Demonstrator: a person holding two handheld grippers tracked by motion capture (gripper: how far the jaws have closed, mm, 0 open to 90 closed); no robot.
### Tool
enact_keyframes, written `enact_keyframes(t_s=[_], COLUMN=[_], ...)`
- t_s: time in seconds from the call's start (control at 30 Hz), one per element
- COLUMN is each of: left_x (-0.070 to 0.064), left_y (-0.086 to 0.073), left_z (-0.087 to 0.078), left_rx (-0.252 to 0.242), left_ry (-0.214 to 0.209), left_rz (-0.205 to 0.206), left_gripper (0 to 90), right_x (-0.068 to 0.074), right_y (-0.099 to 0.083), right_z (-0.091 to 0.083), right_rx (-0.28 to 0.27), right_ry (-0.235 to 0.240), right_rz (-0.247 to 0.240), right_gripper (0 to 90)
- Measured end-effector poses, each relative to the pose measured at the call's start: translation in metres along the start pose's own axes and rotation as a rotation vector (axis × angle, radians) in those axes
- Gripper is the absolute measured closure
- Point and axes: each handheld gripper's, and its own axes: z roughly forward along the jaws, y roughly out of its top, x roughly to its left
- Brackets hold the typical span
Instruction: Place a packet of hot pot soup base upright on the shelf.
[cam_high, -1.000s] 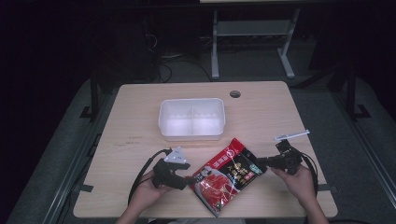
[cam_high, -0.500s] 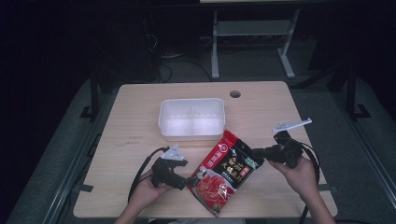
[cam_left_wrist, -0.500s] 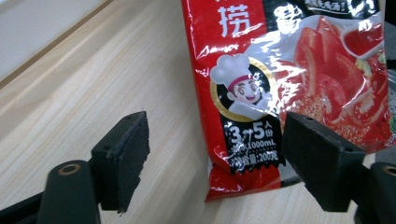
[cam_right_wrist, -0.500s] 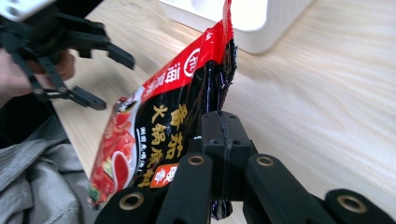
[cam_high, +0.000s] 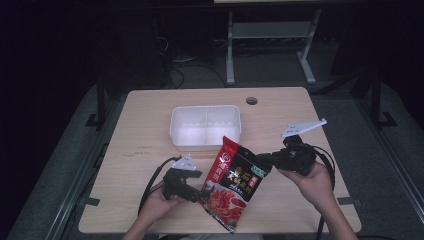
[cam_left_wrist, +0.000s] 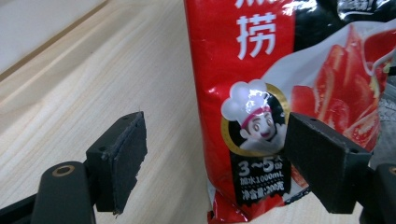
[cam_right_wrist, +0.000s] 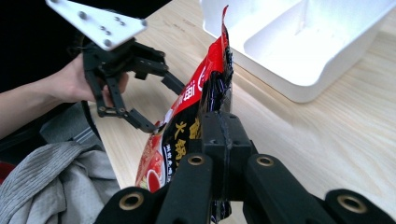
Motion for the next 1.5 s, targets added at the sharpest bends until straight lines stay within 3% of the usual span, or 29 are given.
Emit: enact_keyframes(t_s=[0.2,0.47,0.6,0.8,0.93,1.0,1.03,1.07,1.2,1.37,1.4,1.5], left_x=[0.003,0.001,0.001,0.004,0.005,0.005,0.004,0.001,0.001,0.003,0.002,0.001], left_y=[0.000,0.000,0.000,-0.002,-0.002,-0.002,-0.001,0.001,0.002,0.001,0.002,0.002], left_z=[0.000,-0.002,-0.003,-0.006,-0.006,-0.006,-0.005,-0.001,0.004,0.004,0.004,0.004], left_rx=[-0.031,-0.061,-0.060,-0.074,-0.076,-0.085,-0.089,-0.086,-0.076,-0.099,-0.111,-0.106], left_ry=[-0.048,-0.100,-0.087,-0.071,-0.078,-0.085,-0.092,-0.078,-0.099,-0.148,-0.168,-0.158], left_rz=[-0.019,0.003,-0.001,-0.025,-0.026,-0.026,-0.027,-0.019,-0.027,-0.041,-0.029,-0.028], left_gripper=[24.5,46.0,50.7,69.7,67.4,55.6,55.6,37.2,27.4,33.0,41.4,44.8], right_x=[0.011,0.020,0.020,0.017,0.017,0.018,0.018,0.020,0.025,0.028,0.028,0.028], right_y=[0.009,0.019,0.021,0.022,0.023,0.024,0.024,0.026,0.027,0.027,0.027,0.028], right_z=[0.002,0.008,0.011,0.013,0.013,0.013,0.013,0.012,0.012,0.013,0.014,0.015], right_rx=[-0.011,-0.005,-0.002,0.003,0.000,-0.003,-0.009,-0.017,-0.011,-0.016,-0.015,-0.008], right_ry=[0.031,0.046,0.047,0.039,0.041,0.046,0.053,0.066,0.075,0.090,0.095,0.098], right_rz=[-0.032,-0.067,-0.070,-0.068,-0.071,-0.071,-0.070,-0.077,-0.093,-0.099,-0.103,-0.104], right_gripper=[89.6,89.6,89.6,89.6,89.7,89.7,89.7,89.7,89.7,89.7,89.7,89.7])
